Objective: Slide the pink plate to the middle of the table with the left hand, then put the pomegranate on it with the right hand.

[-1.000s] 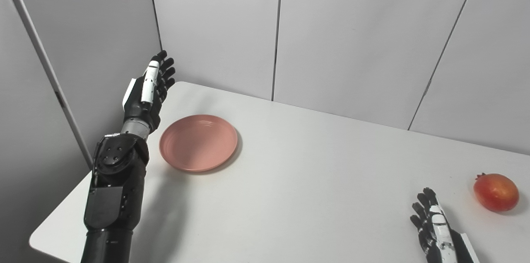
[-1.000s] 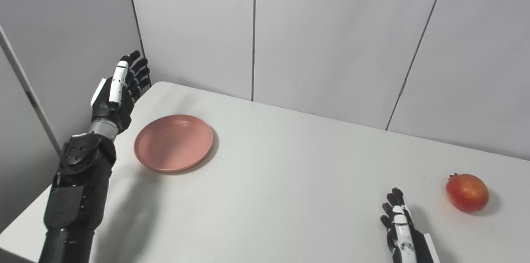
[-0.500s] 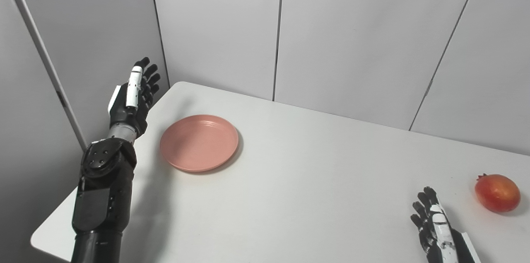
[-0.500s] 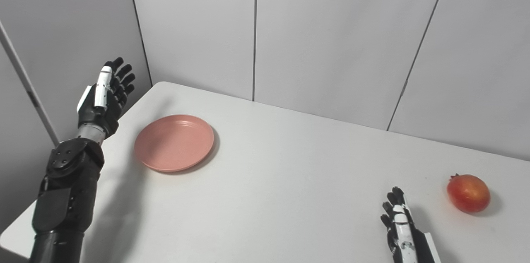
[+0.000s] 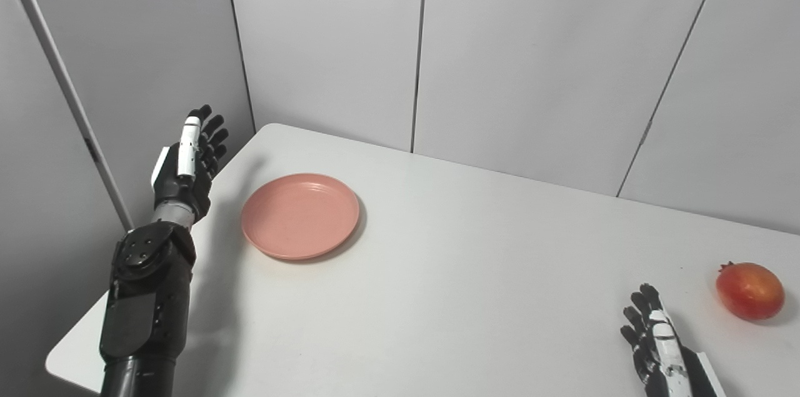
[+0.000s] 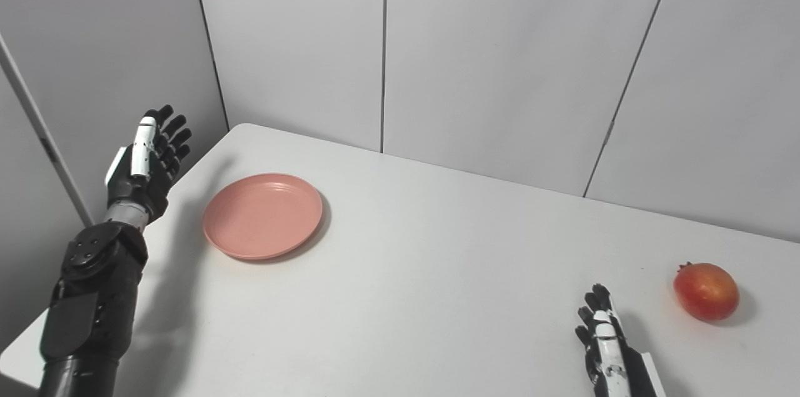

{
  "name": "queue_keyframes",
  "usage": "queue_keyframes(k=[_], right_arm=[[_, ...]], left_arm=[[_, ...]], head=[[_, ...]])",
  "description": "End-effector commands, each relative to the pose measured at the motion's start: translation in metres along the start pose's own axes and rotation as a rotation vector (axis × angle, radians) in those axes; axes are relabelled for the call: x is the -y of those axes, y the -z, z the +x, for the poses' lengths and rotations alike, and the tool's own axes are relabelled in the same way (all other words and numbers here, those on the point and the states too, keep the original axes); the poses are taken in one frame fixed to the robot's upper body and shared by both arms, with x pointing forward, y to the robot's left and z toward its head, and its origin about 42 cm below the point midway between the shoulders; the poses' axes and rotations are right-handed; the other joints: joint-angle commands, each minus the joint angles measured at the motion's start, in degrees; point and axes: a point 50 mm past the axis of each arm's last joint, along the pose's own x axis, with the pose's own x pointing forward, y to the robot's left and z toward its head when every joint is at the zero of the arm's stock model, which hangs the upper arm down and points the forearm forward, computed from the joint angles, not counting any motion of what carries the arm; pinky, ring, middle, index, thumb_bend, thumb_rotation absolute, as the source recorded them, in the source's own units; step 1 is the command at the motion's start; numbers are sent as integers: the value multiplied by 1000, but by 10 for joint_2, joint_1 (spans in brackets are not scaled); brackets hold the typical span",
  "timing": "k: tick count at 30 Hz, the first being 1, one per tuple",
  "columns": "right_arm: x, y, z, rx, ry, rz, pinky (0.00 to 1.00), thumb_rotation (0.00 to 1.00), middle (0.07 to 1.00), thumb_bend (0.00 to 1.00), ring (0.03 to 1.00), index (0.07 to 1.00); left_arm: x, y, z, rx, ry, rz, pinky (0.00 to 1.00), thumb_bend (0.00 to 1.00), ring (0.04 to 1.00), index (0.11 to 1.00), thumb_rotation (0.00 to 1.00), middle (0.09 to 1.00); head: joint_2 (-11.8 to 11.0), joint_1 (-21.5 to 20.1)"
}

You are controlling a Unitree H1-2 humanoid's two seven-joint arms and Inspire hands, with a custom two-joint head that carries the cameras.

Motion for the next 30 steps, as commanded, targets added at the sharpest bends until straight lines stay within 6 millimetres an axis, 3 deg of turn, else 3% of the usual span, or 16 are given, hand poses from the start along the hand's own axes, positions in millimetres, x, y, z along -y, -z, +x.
queue_keyframes(k=[1,12,18,30], right_arm=[[-2,-21,7,73,-10,-8,1000,1000,1000,59,1000,1000],[-2,-22,6,86,-15,-21,1000,1000,1000,40,1000,1000],[-1,-22,6,92,-18,-16,1000,1000,1000,44,1000,1000],[-1,-21,6,90,-22,-28,1000,1000,1000,52,1000,1000]], left_arm=[[-1,-20,8,83,5,-1,971,315,940,928,1000,937],[-11,4,15,19,-25,-40,929,306,903,885,1000,897],[-18,19,22,-2,-33,-40,835,330,838,827,1000,839],[-12,36,25,-76,-43,-82,802,332,823,819,1000,830]], head=[[1,0],[4,1],[5,1],[7,0]])
